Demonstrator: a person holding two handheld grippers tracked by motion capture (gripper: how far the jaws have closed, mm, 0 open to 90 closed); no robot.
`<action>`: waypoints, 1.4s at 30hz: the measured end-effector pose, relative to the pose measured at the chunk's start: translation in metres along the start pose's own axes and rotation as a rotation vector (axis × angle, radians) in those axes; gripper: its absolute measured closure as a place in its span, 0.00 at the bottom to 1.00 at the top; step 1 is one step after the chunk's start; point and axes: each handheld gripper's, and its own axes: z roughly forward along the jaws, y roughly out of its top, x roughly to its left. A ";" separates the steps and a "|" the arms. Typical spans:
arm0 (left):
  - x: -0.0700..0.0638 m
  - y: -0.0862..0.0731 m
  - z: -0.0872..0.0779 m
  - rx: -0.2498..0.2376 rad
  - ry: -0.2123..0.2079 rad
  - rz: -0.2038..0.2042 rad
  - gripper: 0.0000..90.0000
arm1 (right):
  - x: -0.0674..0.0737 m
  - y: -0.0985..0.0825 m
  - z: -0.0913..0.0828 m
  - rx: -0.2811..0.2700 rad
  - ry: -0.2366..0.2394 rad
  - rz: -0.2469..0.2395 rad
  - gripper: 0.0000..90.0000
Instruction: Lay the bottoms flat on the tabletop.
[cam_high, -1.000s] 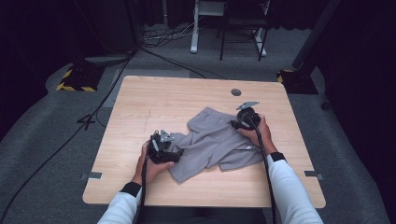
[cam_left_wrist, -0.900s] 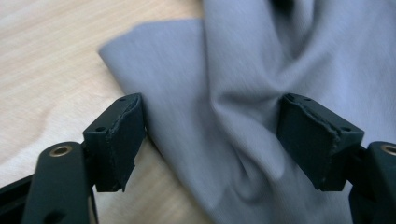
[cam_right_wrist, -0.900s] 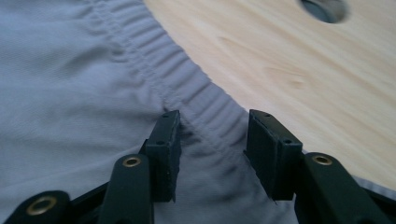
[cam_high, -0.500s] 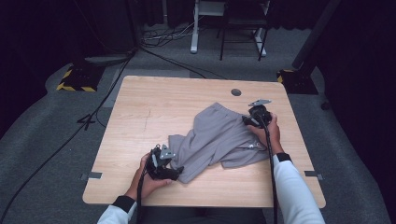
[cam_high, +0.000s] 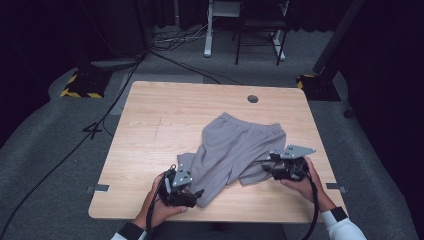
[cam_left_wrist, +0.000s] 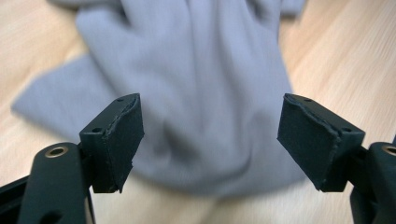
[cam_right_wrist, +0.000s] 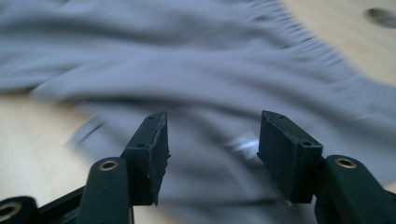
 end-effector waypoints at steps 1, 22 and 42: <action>0.002 0.005 0.003 0.000 0.010 -0.002 0.25 | 0.000 0.000 0.000 0.000 0.000 0.000 0.50; 0.065 0.089 0.129 0.153 0.203 -0.098 0.27 | 0.034 -0.009 0.036 0.090 -0.004 -0.158 0.90; 0.146 0.030 0.062 0.155 0.394 -0.377 0.26 | 0.025 -0.005 -0.036 -0.024 0.023 -0.116 0.97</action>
